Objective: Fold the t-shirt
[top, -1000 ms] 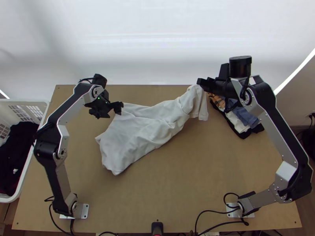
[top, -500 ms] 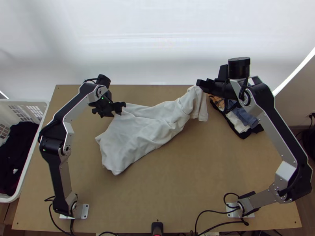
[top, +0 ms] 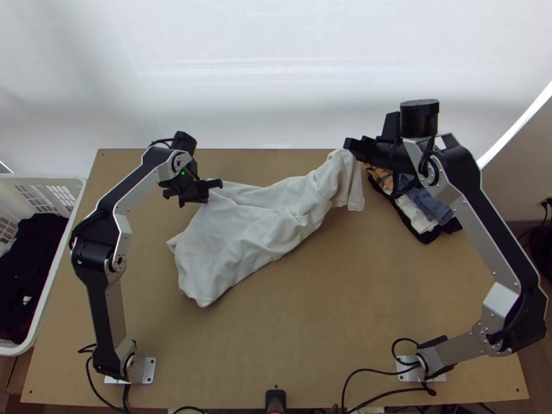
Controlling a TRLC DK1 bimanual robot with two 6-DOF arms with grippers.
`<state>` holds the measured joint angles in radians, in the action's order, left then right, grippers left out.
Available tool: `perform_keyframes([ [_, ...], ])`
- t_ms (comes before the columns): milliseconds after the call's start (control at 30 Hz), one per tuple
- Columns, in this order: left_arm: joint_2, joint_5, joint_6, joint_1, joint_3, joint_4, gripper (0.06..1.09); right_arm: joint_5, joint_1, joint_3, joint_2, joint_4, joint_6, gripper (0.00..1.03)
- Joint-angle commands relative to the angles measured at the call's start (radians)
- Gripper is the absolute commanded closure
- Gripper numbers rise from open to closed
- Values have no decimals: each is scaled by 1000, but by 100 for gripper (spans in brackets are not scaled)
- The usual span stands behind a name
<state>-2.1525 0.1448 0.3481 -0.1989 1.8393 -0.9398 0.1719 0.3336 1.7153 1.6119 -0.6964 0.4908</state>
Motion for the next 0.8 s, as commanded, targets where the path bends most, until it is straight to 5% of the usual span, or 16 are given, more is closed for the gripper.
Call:
perform_keyframes([
  [0,69,-5,5,-4,-31,-17,104,-2,-2,10,9,15,25,100],
  [300,266,4,-34,-34,-55,-71,101,-2,-16,6,13,18,23,100],
  [333,263,2,-47,-34,-48,-71,85,-2,-16,6,13,18,23,100],
  [400,232,2,-57,-28,-25,-82,36,-3,-15,4,13,20,23,100],
  [433,209,2,-64,-25,-3,-108,25,-2,-13,4,13,21,23,100],
  [767,40,-5,-58,6,117,-132,25,-2,1,20,13,25,25,100],
])
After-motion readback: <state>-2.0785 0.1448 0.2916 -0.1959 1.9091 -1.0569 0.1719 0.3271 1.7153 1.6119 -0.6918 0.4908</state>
